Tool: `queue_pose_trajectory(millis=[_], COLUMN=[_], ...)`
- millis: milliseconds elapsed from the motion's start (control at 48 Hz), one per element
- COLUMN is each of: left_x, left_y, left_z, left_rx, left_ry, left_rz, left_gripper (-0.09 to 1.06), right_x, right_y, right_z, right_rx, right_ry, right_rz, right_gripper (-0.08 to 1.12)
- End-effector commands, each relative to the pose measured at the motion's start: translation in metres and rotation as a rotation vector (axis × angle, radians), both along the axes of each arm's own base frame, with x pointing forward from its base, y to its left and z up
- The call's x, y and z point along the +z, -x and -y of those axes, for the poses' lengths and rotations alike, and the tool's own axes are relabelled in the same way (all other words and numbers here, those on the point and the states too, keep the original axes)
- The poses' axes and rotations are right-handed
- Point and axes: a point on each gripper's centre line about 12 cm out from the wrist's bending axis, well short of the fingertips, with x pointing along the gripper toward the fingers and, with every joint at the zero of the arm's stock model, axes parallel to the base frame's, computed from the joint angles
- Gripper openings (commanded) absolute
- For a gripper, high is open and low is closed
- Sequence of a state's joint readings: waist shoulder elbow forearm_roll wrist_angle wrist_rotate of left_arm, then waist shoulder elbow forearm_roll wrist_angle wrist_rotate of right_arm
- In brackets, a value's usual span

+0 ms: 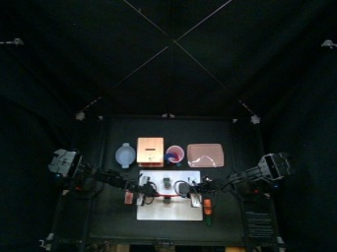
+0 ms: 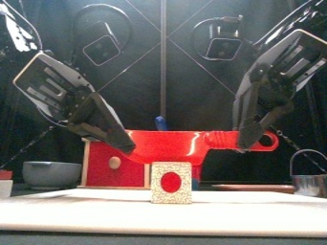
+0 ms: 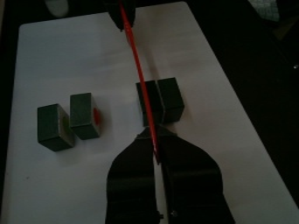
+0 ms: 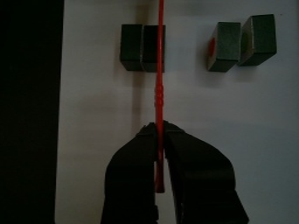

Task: Cut the sushi into 4 pieces with the knife
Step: Cut the sushi into 4 pieces

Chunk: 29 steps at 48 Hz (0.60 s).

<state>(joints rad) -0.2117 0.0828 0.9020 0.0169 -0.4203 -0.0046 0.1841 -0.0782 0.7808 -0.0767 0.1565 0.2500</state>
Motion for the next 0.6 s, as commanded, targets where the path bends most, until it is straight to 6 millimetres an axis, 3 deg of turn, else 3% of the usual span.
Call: queue_pose_trajectory(millis=[21, 604], left_x=[0.0027, -0.0038], left_y=[-0.0038, -0.0021], left_z=[0.0062, 0.0119], left_rx=[-0.013, -0.014], left_ry=[0.002, 0.011], left_rz=[0.011, -0.01], left_gripper=[0.25, 0.25], right_x=[0.0103, 0.0054], right_y=[-0.0062, -0.0088], right_z=[-0.0019, -0.0062], right_rx=[0.001, 0.012], right_ry=[-0.009, -0.008], right_rz=[0.04, 0.03], right_gripper=[0.19, 0.19])
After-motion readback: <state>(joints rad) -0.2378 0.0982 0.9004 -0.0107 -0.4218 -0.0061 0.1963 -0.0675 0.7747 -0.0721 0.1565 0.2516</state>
